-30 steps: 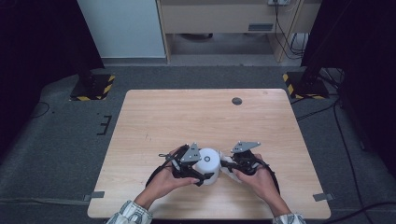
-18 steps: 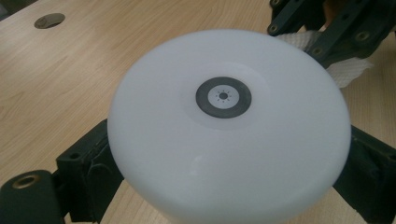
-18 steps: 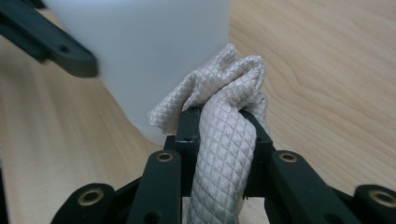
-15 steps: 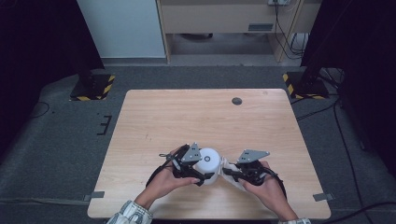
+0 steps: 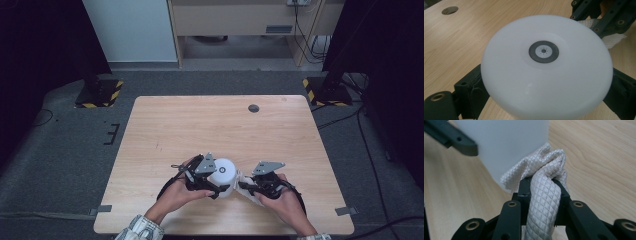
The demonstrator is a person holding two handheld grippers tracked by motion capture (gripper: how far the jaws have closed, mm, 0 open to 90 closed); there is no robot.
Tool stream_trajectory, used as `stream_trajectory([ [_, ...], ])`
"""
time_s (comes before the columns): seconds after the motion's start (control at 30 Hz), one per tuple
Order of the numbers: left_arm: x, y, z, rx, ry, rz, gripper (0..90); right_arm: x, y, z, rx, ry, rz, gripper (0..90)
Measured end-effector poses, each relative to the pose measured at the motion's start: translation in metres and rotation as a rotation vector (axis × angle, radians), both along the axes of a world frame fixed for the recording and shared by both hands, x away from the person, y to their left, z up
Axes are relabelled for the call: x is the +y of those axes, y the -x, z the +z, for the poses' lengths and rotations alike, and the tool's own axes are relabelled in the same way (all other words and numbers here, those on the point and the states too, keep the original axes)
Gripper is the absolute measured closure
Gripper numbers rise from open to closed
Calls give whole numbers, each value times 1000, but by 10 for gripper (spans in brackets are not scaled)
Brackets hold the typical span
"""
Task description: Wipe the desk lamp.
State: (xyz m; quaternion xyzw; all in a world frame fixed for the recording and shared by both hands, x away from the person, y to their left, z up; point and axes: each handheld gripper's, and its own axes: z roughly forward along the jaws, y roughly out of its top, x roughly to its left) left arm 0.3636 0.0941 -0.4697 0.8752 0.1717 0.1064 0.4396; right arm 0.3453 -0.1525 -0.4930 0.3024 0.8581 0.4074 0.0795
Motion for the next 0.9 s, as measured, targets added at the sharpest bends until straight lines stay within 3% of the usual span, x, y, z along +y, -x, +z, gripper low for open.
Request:
stream_trajectory([
  [0.07,0,0,0,1,0,-1,71,-2,4,3,-7,-12,7,734],
  [0.3,0,0,0,1,-8,0,71,-10,7,26,-100,-159,-22,734],
  [0.37,-1,0,0,-1,-15,-1,71,-8,5,23,-98,-144,-19,733],
  [0.57,-1,0,0,1,-11,0,71,-1,-2,3,-28,-47,-5,733],
  [0.67,0,-1,0,1,-11,-2,71,-3,4,2,-19,-39,17,734],
  [0.73,-1,-1,0,6,-7,-2,71,-4,9,9,-41,-61,27,734],
  [0.9,-1,-1,0,5,-10,-5,71,-9,5,27,-108,-180,-15,734],
])
